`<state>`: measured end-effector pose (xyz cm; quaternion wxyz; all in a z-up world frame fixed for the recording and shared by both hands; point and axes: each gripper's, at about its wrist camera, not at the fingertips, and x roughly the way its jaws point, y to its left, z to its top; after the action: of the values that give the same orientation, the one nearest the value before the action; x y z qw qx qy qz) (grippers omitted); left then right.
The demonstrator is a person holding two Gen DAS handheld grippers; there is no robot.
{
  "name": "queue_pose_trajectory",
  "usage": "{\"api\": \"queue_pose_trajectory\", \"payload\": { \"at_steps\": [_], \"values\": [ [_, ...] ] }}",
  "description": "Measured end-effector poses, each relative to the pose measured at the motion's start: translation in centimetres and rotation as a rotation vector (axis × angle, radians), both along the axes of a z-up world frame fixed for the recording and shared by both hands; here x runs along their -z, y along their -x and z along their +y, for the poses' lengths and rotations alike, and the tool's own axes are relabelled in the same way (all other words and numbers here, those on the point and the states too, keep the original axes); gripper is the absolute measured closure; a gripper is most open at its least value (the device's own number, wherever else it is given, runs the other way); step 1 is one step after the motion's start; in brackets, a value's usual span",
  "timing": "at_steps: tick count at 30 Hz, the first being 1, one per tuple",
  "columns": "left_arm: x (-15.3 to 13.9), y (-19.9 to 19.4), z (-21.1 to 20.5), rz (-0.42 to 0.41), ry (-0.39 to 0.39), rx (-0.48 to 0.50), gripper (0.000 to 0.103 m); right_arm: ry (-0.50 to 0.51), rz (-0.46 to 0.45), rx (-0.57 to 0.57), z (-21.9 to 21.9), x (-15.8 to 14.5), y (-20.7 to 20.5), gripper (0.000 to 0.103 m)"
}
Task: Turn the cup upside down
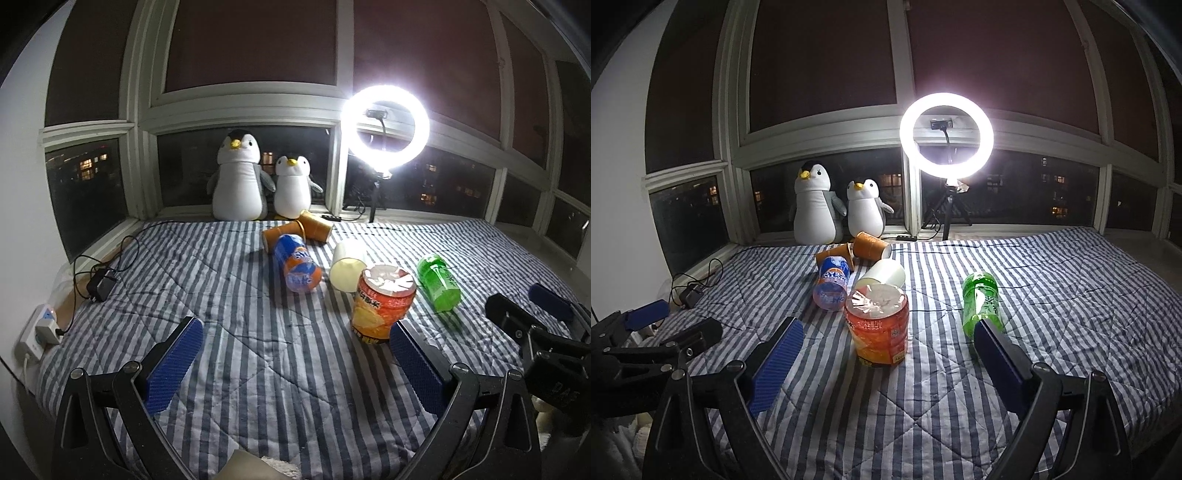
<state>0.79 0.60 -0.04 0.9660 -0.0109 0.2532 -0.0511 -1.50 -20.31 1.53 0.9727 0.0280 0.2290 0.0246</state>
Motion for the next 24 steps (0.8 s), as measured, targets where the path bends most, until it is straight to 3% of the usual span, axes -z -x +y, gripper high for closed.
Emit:
{"api": "queue_pose_trajectory", "payload": {
  "at_steps": [24],
  "values": [
    [0.11, -0.18, 0.40, 0.003, 0.005, -0.019, 0.001, -0.010, 0.000, 0.012, -0.38, 0.17, 0.22, 0.012]
  ]
}}
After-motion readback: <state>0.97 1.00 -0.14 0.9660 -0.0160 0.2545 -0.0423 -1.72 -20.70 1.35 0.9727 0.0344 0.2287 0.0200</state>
